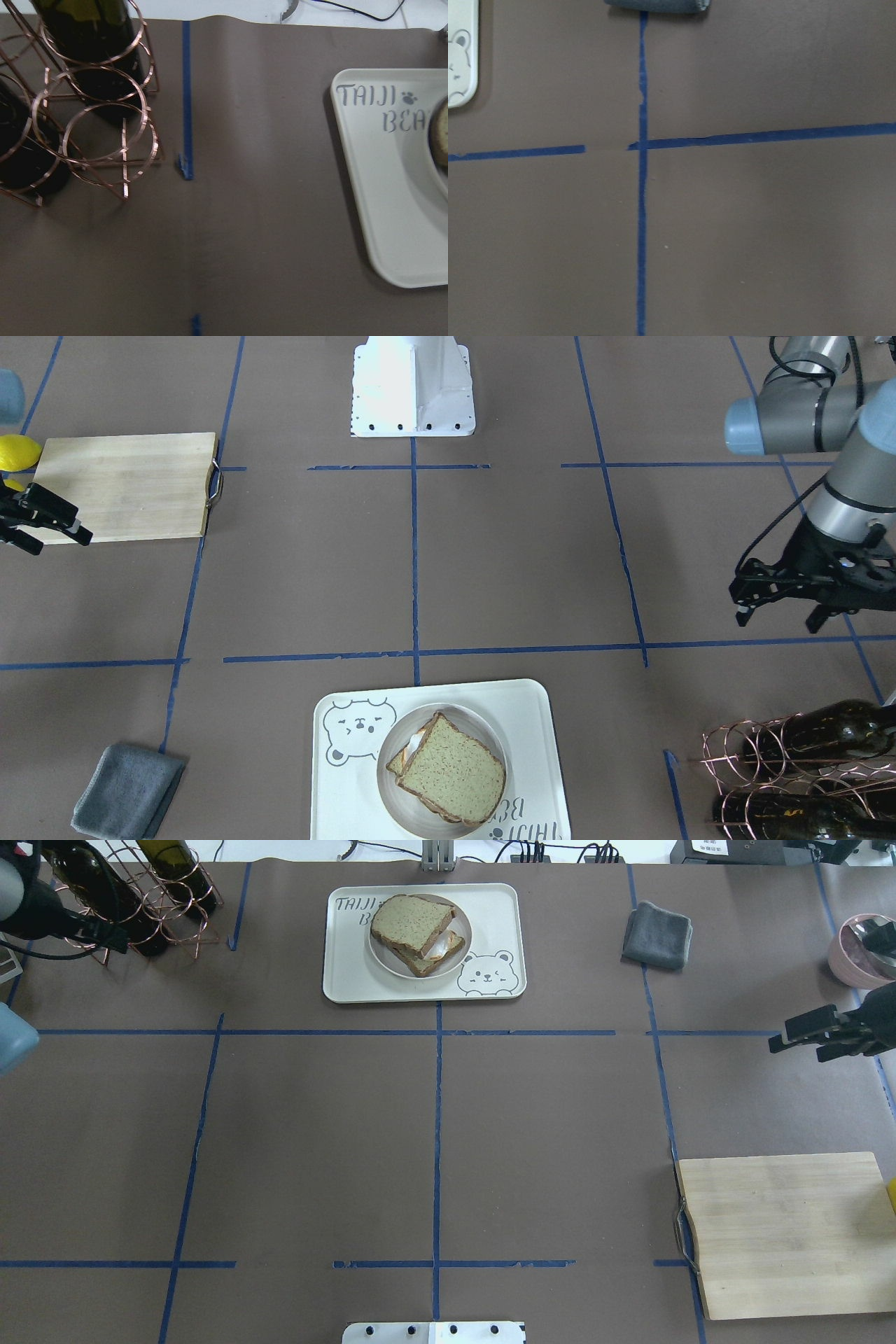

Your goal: Make sandwich and place on tray

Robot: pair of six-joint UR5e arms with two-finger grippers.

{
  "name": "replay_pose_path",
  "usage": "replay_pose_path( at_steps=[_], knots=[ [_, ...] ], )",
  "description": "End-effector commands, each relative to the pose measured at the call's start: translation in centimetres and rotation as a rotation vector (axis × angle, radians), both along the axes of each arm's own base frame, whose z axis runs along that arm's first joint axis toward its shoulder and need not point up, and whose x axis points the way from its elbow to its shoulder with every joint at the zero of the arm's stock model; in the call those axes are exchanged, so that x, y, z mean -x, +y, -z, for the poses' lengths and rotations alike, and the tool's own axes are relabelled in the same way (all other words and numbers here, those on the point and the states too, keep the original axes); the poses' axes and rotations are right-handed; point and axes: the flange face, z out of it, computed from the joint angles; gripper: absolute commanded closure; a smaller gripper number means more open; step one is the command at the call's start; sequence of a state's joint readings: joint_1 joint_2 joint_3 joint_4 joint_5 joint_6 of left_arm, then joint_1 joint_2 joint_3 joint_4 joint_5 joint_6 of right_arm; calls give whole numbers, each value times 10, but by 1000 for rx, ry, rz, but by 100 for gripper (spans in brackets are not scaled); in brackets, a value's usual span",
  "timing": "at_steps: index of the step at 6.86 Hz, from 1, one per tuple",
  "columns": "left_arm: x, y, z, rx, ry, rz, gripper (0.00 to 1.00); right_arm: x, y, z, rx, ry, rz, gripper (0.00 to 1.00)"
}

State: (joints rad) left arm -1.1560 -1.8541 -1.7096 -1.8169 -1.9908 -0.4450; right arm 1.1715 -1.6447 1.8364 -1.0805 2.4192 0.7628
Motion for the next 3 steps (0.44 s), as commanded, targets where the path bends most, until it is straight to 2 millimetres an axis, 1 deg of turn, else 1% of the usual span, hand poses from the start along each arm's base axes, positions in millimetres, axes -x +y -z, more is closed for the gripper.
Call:
replay_pose_path(
  at_steps=[1,2,3],
  knots=[
    [86,-9,-32,-8,-149,-115,0,-54,8,-52,-80,158,88,0],
    [120,3,-59,11,-127,-172,0,-92,6,-68,-98,205,132,0],
    [147,16,-90,21,-113,-218,0,-125,7,-82,-98,245,184,0]
  ],
)
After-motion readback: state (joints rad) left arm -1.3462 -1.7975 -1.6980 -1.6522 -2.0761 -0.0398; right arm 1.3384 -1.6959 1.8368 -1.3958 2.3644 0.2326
